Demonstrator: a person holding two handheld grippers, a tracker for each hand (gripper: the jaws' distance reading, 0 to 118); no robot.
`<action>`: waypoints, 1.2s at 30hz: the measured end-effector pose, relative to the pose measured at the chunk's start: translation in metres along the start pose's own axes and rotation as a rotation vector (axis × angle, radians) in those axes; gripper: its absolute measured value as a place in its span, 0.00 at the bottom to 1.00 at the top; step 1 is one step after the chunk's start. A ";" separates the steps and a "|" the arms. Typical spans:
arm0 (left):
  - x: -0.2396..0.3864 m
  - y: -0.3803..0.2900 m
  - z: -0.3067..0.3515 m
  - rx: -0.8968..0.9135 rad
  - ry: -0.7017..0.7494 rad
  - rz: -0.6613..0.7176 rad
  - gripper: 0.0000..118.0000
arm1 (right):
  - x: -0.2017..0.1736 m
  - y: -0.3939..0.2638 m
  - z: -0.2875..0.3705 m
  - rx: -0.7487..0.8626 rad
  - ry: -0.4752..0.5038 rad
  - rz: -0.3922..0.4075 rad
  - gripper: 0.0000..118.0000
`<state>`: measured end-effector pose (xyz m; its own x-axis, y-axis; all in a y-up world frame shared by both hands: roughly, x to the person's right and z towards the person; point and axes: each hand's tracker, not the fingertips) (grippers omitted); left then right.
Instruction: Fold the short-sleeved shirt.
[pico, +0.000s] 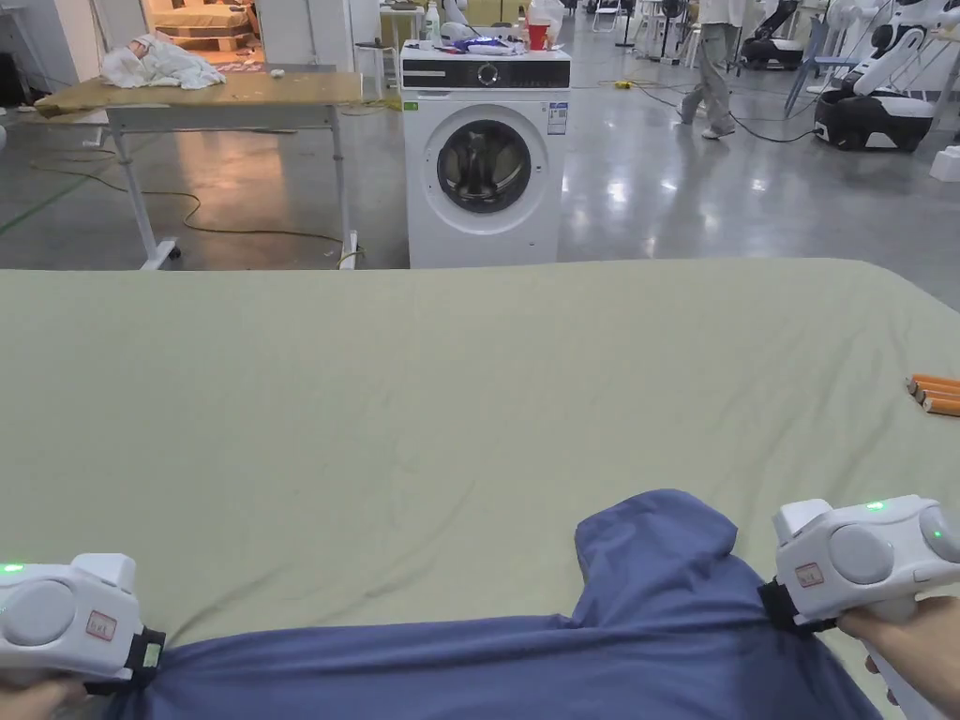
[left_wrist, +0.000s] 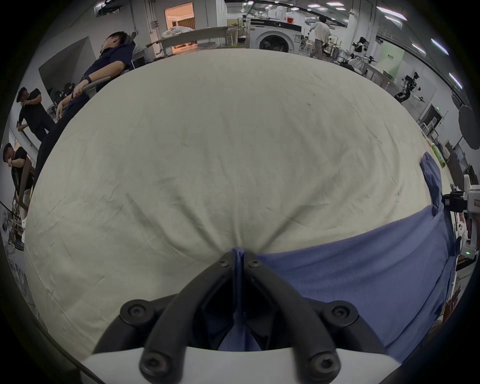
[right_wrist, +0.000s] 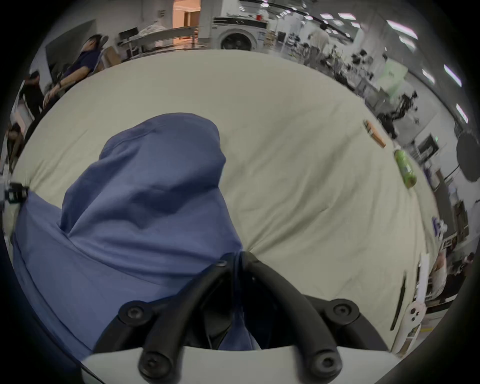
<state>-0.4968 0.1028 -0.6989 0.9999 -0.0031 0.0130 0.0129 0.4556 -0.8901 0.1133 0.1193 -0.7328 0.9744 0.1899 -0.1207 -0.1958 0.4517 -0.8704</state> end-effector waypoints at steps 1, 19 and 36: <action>0.001 -0.002 0.002 0.007 0.003 0.003 0.02 | -0.003 -0.005 0.002 0.003 0.015 -0.019 0.02; -0.025 -0.222 0.164 0.335 -0.200 0.150 0.00 | 0.017 -0.230 0.182 0.310 0.200 -0.290 0.01; -0.021 -0.264 0.179 0.521 0.023 0.057 0.67 | -0.007 -0.266 0.176 0.350 0.133 -0.304 0.63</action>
<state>-0.5220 0.1421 -0.3828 0.9989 0.0176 -0.0443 -0.0389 0.8379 -0.5445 0.1389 0.1513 -0.4161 0.9945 -0.0992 0.0345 0.0969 0.7403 -0.6653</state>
